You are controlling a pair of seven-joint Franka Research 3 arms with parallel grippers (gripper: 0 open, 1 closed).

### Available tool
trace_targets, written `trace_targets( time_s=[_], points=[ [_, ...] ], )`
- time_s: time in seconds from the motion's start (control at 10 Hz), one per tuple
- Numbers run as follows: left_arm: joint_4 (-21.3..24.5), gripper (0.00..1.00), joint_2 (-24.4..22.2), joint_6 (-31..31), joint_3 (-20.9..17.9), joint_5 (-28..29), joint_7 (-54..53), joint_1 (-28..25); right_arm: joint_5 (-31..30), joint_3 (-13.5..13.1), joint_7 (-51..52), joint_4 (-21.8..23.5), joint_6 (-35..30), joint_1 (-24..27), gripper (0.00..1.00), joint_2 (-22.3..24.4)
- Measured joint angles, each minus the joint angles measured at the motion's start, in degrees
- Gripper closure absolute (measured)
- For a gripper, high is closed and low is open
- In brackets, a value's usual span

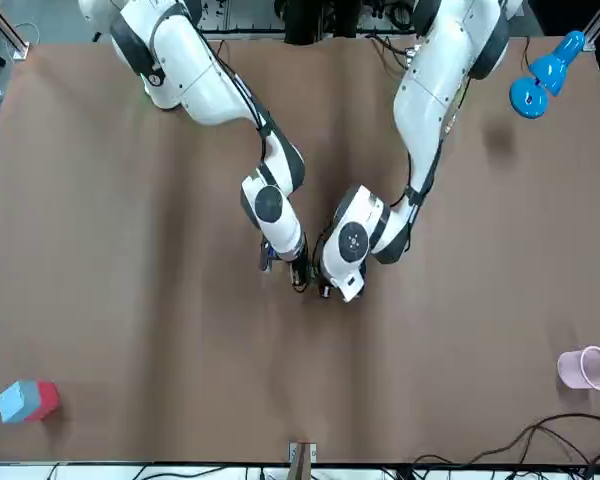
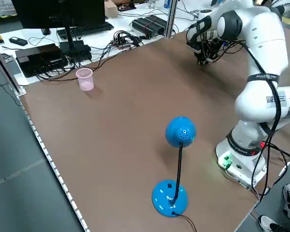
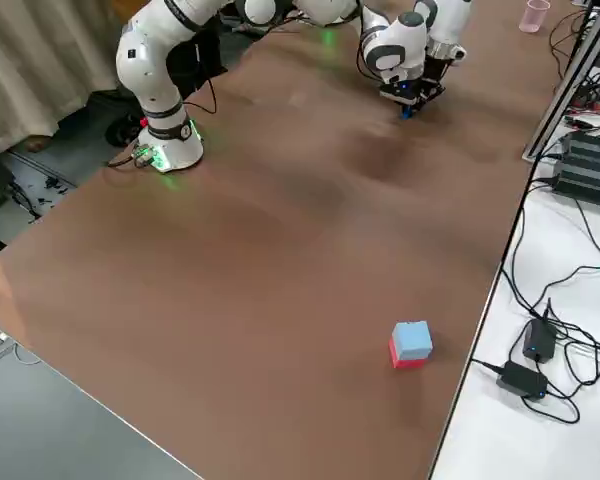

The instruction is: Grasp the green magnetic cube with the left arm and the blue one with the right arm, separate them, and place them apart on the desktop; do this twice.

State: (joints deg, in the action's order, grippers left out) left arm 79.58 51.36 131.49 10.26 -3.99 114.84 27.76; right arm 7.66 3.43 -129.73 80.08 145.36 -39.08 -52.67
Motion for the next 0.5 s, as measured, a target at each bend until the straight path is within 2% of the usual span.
trace_targets(
  time_s=[0.5],
  points=[
    [0.45, 0.77, -0.29, 0.0, 0.0, 0.08, -0.16, -0.22, -0.02, 0.0, 0.01, 0.0, 0.0, 0.0, 0.73, 0.0]
  ],
)
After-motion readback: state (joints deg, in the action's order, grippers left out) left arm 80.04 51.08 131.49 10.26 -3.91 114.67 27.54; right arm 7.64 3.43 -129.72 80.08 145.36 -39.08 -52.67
